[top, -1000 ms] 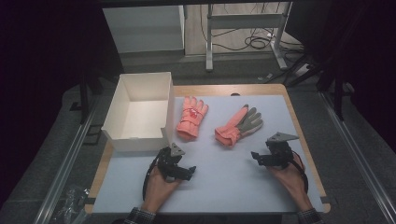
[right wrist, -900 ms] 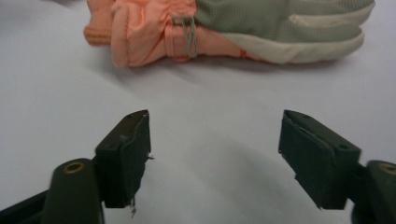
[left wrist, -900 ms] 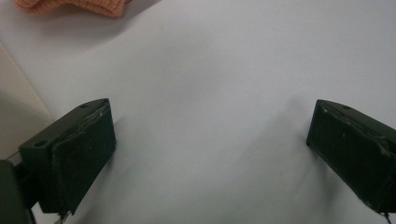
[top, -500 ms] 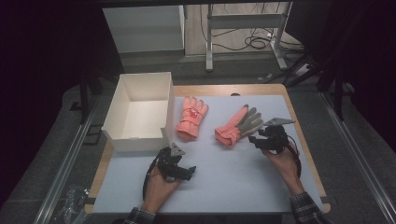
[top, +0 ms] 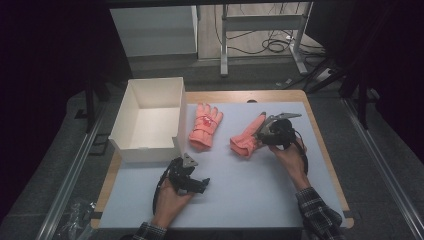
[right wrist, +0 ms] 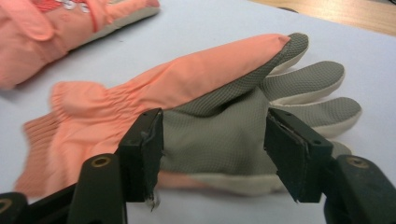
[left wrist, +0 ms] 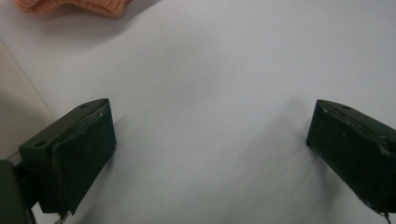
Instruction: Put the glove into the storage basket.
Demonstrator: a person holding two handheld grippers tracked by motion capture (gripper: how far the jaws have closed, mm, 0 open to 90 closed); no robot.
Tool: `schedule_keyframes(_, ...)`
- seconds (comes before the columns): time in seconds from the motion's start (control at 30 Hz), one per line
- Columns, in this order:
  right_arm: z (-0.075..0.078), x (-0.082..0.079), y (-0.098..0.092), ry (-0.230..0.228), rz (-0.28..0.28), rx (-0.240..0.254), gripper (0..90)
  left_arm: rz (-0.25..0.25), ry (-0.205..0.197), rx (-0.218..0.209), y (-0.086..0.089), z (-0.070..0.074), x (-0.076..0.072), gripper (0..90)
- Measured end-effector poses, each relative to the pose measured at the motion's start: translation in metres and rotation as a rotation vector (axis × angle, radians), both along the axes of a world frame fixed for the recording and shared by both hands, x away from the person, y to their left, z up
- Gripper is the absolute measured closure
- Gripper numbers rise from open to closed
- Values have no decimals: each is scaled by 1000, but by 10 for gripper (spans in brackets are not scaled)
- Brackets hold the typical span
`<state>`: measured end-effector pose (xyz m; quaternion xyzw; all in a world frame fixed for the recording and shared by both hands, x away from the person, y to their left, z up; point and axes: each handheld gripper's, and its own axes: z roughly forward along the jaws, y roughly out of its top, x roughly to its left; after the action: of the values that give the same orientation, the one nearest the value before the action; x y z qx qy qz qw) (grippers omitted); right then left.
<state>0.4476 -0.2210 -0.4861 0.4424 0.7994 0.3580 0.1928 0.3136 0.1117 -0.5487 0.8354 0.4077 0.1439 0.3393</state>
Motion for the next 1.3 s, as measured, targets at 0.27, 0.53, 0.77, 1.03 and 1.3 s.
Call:
schedule_keyframes(0.27,-14,17,8,70,-33,-22,354,0,0,0,0,0,0,12)
schedule_keyframes(0.53,-19,17,9,87,-24,-14,532,1,0,0,0,0,0,12)
schedule_keyframes(0.77,-19,13,11,56,-29,-43,843,1,0,-1,0,0,0,12)
schedule_keyframes(1.03,-18,11,6,32,-16,-36,869,0,-1,0,0,0,0,12)
schedule_keyframes(1.3,-4,6,-1,27,24,26,873,0,0,0,0,0,0,12)
